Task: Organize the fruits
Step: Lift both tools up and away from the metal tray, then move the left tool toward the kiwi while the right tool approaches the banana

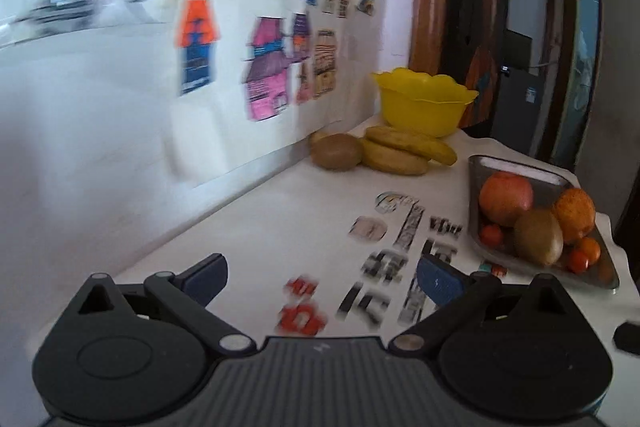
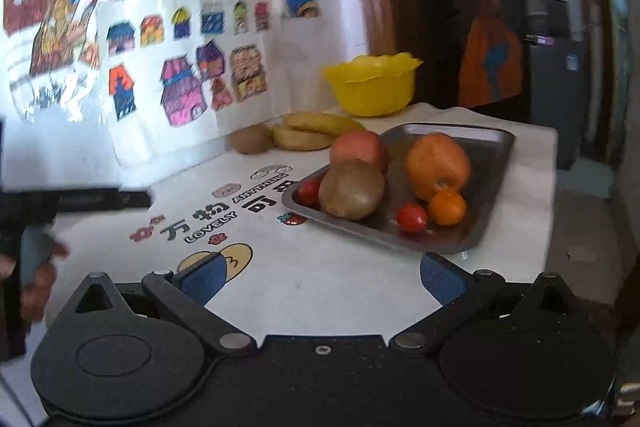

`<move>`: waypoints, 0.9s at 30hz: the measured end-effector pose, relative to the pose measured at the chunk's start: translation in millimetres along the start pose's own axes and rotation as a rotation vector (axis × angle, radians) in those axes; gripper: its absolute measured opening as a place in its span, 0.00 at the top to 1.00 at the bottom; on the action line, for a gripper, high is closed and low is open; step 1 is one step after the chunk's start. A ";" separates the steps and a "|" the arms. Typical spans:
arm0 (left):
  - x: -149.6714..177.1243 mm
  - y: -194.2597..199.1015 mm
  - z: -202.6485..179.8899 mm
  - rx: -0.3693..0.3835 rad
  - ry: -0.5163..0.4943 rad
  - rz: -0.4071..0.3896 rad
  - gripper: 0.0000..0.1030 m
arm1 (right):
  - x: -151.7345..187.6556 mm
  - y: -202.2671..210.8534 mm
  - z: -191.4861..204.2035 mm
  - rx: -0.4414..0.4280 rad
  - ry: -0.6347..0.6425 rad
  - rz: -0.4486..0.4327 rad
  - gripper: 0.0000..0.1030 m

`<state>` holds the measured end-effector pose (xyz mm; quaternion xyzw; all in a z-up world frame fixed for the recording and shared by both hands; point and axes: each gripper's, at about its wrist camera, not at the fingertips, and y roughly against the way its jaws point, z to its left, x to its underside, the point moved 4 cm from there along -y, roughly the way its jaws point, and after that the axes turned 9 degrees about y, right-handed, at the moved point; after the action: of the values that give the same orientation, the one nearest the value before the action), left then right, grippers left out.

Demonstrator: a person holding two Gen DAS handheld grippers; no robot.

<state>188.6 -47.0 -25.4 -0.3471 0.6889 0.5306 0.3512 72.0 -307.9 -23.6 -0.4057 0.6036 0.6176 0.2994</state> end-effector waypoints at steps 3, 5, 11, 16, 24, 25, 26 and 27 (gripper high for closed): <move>-13.9 -28.1 -12.3 0.013 -0.016 0.026 0.01 | -10.2 -25.0 -6.4 -0.045 0.049 0.052 0.01; -21.5 -41.2 -19.4 0.016 -0.020 0.031 0.01 | -15.9 -38.7 -11.5 -0.079 0.046 0.060 0.01; -38.4 -71.8 -28.6 -0.027 -0.025 0.079 0.01 | -35.8 -62.3 -28.7 -0.131 -0.084 0.117 0.01; -56.5 -95.4 -36.7 -0.072 -0.092 0.194 0.01 | -57.7 -67.8 -35.2 -0.111 -0.121 0.230 0.01; -91.2 -124.1 -48.5 -0.050 -0.165 0.267 0.01 | -113.9 -79.0 -36.4 -0.111 -0.035 0.329 0.01; -94.1 -129.3 -49.6 -0.045 -0.184 0.264 0.01 | -120.3 -82.9 -36.6 -0.111 -0.012 0.325 0.01; -96.8 -136.4 -51.5 -0.033 -0.213 0.259 0.01 | -127.4 -88.6 -37.9 -0.110 0.012 0.315 0.01; -98.0 -142.1 -52.5 -0.024 -0.236 0.252 0.01 | -132.8 -94.4 -39.5 -0.111 0.027 0.308 0.01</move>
<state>353.7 -115.7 -1.1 -0.1977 0.6745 0.6157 0.3563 224.0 -322.3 45.8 -0.3326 0.6274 0.6832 0.1700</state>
